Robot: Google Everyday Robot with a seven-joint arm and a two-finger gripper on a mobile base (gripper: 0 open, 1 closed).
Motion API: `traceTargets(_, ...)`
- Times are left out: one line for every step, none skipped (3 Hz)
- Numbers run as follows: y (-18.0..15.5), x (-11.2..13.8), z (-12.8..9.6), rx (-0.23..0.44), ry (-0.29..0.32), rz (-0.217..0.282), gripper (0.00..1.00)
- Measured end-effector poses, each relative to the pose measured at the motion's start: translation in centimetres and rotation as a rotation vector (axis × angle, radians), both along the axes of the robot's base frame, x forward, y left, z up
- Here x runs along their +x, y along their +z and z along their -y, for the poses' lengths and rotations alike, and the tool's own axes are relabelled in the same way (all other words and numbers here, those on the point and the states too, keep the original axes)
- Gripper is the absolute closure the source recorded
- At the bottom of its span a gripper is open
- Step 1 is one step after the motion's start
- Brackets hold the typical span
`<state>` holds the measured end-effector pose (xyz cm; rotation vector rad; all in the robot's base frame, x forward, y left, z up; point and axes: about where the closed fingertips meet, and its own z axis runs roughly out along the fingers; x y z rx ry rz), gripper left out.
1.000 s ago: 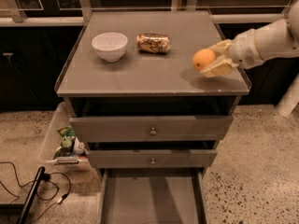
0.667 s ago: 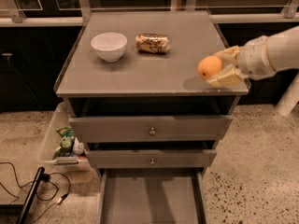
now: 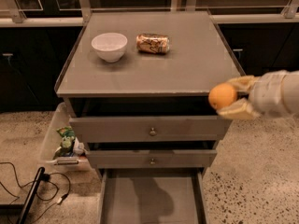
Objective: Place orange into bottom drawer
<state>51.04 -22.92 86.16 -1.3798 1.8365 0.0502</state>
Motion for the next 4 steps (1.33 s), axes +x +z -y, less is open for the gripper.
traceTargets(-6.1, -2.6, 0.9, -0.04, -0.085, -0.08, 1.0)
traceTargets(-7.6, -3.4, 0.4, -0.041, -0.081, -0.109, 1.0)
traceTargets(-7.5, -3.4, 0.4, -0.041, -0.081, -0.107, 1.0)
traceTargets(-11.1, -2.9, -0.8, -0.039, -0.08, -0.174, 1.0)
